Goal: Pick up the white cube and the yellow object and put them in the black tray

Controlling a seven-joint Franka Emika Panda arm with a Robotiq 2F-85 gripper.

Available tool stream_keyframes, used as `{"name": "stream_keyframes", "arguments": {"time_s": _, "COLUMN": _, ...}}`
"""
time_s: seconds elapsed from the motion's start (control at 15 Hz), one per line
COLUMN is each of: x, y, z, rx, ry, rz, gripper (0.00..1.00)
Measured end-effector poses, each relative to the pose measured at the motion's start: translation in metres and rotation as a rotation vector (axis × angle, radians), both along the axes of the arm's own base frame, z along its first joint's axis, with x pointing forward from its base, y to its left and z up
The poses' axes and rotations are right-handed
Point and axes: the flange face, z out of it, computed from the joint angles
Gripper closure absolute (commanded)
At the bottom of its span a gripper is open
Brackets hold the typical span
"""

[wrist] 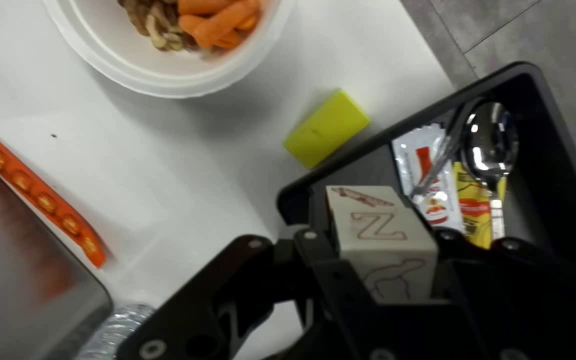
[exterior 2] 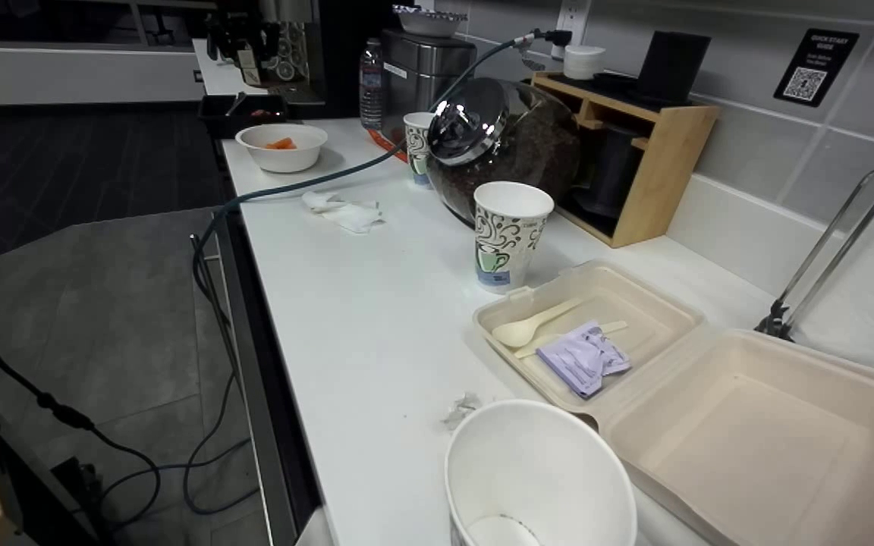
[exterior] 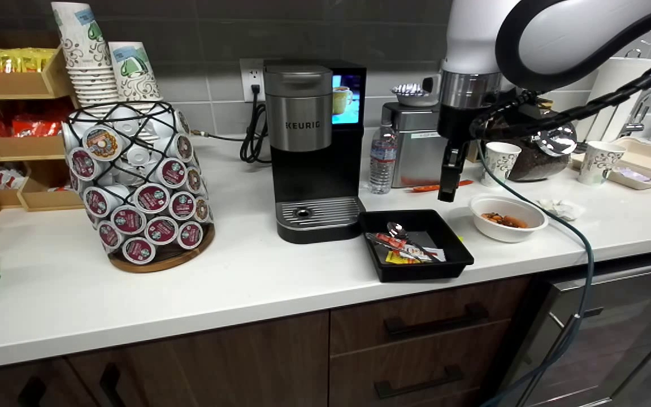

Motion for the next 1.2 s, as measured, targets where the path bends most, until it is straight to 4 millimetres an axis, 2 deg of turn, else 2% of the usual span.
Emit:
{"name": "stream_keyframes", "arguments": {"time_s": 0.13, "x": -0.002, "y": 0.025, "z": -0.008, "rx": 0.026, "ry": 0.022, "rz": 0.081, "gripper": 0.9}}
{"name": "stream_keyframes", "arguments": {"time_s": 0.27, "x": 0.003, "y": 0.036, "z": -0.019, "rx": 0.041, "ry": 0.026, "rz": 0.126, "gripper": 0.9}}
{"name": "stream_keyframes", "arguments": {"time_s": 0.33, "x": 0.007, "y": 0.036, "z": -0.024, "rx": 0.044, "ry": 0.027, "rz": 0.135, "gripper": 0.4}}
{"name": "stream_keyframes", "arguments": {"time_s": 0.4, "x": 0.012, "y": 0.036, "z": -0.029, "rx": 0.047, "ry": 0.025, "rz": 0.142, "gripper": 0.39}}
{"name": "stream_keyframes", "arguments": {"time_s": 0.47, "x": 0.017, "y": 0.034, "z": -0.033, "rx": 0.05, "ry": 0.026, "rz": 0.145, "gripper": 0.34}}
{"name": "stream_keyframes", "arguments": {"time_s": 0.73, "x": 0.028, "y": 0.029, "z": -0.029, "rx": 0.087, "ry": 0.019, "rz": 0.151, "gripper": 0.03}}
{"name": "stream_keyframes", "arguments": {"time_s": 0.8, "x": 0.03, "y": 0.029, "z": -0.024, "rx": 0.105, "ry": 0.016, "rz": 0.15, "gripper": 0.0}}
{"name": "stream_keyframes", "arguments": {"time_s": 1.0, "x": 0.03, "y": 0.021, "z": -0.002, "rx": 0.152, "ry": 0.004, "rz": 0.114, "gripper": 0.0}}
{"name": "stream_keyframes", "arguments": {"time_s": 1.2, "x": 0.021, "y": -0.006, "z": 0.022, "rx": 0.195, "ry": 0.013, "rz": 0.039, "gripper": 0.0}}
